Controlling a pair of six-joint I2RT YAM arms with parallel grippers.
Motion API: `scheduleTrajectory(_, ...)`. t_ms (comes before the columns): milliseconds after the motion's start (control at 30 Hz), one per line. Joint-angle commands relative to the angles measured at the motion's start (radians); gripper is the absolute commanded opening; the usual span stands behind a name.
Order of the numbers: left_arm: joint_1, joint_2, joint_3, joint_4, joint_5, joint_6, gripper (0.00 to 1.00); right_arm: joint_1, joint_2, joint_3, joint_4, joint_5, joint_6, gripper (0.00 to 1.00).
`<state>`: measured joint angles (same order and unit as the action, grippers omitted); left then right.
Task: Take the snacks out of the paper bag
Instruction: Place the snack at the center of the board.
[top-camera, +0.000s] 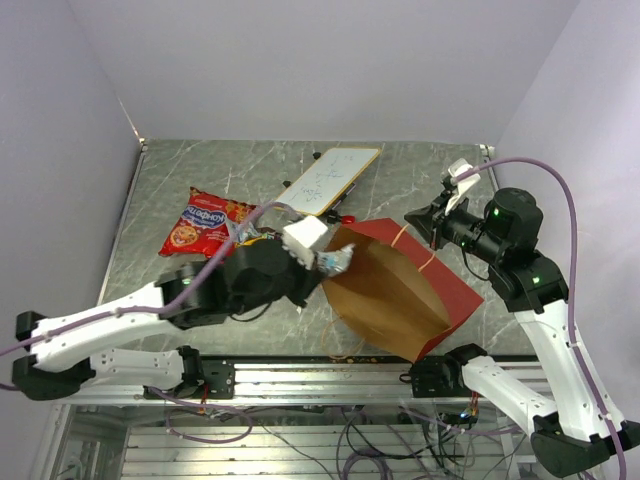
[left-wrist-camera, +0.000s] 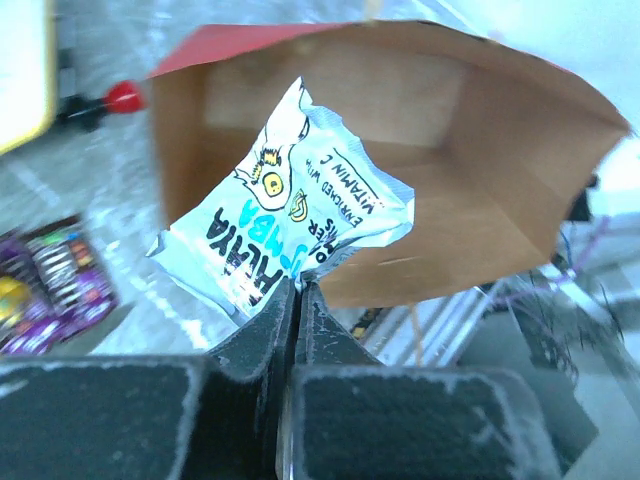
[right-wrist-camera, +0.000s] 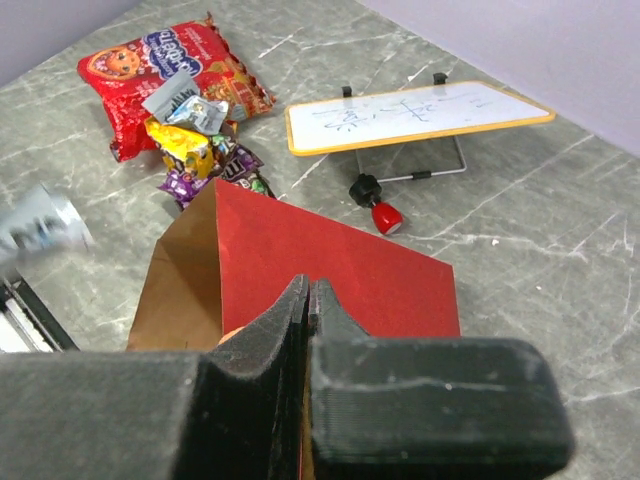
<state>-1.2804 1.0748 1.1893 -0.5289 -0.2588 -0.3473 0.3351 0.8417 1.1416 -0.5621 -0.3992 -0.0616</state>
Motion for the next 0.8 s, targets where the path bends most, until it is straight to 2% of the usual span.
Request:
scheduleTrajectory(0, 0.043, -0.106, 0.043, -0.232, -0.310, -0.141, 0.07, 0.002, -0.005, -0.011, 0.035, 0.023, 0.019, 0.00)
scheduleTrajectory(67, 0.109, -0.114, 0.053, -0.283, -0.334, -0.163, 0.07, 0.003, -0.004, -0.010, 0.033, 0.020, 0.015, 0.00)
scheduleTrajectory(200, 0.305, -0.050, 0.078, -0.347, -0.278, -0.158, 0.07, 0.003, 0.008, 0.003, 0.005, 0.014, -0.013, 0.00)
scheduleTrajectory(367, 0.489, 0.027, 0.077, -0.299, -0.239, -0.135, 0.07, 0.002, 0.034, 0.038, -0.035, 0.014, -0.058, 0.00)
scheduleTrajectory(700, 0.895, 0.283, 0.056, -0.224, -0.190, -0.092, 0.07, 0.002, 0.099, 0.111, -0.056, -0.023, -0.113, 0.00)
scheduleTrajectory(767, 0.954, 0.323, 0.046, -0.191, -0.132, -0.085, 0.07, 0.003, 0.106, 0.125, -0.063, -0.023, -0.126, 0.00)
